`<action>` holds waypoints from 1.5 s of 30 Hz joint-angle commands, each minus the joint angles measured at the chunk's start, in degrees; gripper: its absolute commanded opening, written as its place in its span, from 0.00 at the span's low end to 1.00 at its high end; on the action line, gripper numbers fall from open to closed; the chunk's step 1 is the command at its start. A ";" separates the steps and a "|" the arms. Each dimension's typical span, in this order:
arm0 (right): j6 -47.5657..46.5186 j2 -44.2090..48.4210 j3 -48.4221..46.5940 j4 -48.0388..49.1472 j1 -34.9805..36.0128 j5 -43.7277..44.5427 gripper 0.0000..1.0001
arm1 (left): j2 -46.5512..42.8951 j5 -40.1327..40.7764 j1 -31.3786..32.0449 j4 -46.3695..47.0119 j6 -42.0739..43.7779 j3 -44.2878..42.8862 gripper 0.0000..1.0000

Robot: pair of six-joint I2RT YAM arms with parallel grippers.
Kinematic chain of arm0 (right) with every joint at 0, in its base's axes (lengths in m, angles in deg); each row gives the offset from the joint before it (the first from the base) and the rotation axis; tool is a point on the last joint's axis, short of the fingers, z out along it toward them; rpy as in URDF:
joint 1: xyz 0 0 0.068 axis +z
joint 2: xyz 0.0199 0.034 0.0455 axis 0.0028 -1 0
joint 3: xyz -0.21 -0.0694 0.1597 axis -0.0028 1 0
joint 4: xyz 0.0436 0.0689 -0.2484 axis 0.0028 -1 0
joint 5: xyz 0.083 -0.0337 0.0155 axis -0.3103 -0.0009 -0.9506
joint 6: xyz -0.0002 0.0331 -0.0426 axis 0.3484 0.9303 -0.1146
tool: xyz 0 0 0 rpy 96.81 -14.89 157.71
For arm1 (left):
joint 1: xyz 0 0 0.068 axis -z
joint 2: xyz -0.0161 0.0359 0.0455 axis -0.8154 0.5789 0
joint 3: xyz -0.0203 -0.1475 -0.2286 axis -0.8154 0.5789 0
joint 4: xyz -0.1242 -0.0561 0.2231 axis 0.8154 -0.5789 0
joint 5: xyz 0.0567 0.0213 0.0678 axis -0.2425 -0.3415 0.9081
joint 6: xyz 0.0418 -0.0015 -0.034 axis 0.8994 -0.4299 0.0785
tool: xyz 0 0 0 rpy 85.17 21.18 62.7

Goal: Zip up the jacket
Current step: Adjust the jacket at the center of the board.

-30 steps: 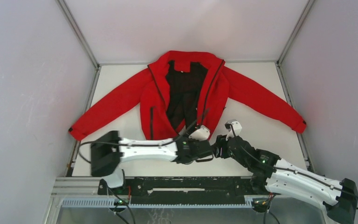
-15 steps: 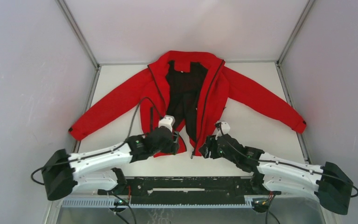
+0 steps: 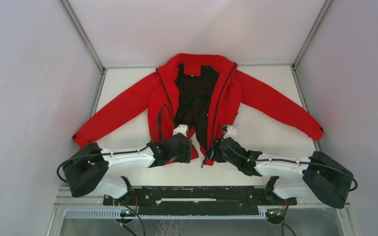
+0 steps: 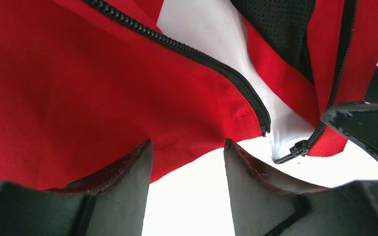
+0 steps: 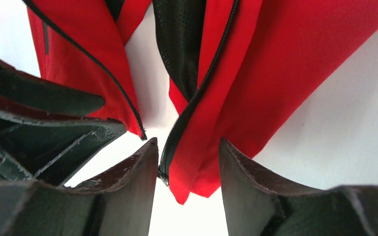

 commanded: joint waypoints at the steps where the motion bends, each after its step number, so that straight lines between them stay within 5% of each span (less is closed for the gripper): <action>1: 1.09 -4.41 -4.32 6.33 -1.17 -0.04 0.52 | 1.53 0.41 -0.59 1.13 -2.30 4.40 0.59; 5: 0.88 -7.48 -4.80 7.93 -3.51 -1.88 0.35 | 0.54 0.26 -0.66 2.53 -3.39 7.71 0.59; 8: -0.03 -5.90 -4.60 7.55 -5.51 -3.96 0.01 | -1.11 0.86 -0.72 3.26 -4.04 10.59 0.59; 13: -3.81 8.59 -2.58 -0.87 -11.31 -4.76 0.00 | -3.03 1.89 -1.16 3.65 -5.44 13.77 0.59; 19: -10.56 39.58 -6.09 -24.15 -24.04 -0.27 0.00 | -4.62 3.05 -1.33 3.55 -6.02 14.97 0.59; 23: -14.29 47.03 -13.26 -36.35 -32.48 3.41 0.00 | -4.51 3.37 -1.34 3.28 -5.74 14.48 0.59; 36: -25.79 45.47 -24.48 -37.49 -54.02 13.13 0.00 | -9.61 3.48 -1.34 2.23 -6.27 17.51 0.59; 40: -22.83 41.17 -26.87 -37.31 -58.41 2.42 0.00 | -12.40 3.98 -1.32 1.04 -6.31 18.15 0.59; 45: -24.94 36.79 -23.64 -36.83 -55.22 -11.59 0.00 | -15.28 3.66 -1.32 -0.27 -5.87 18.04 0.59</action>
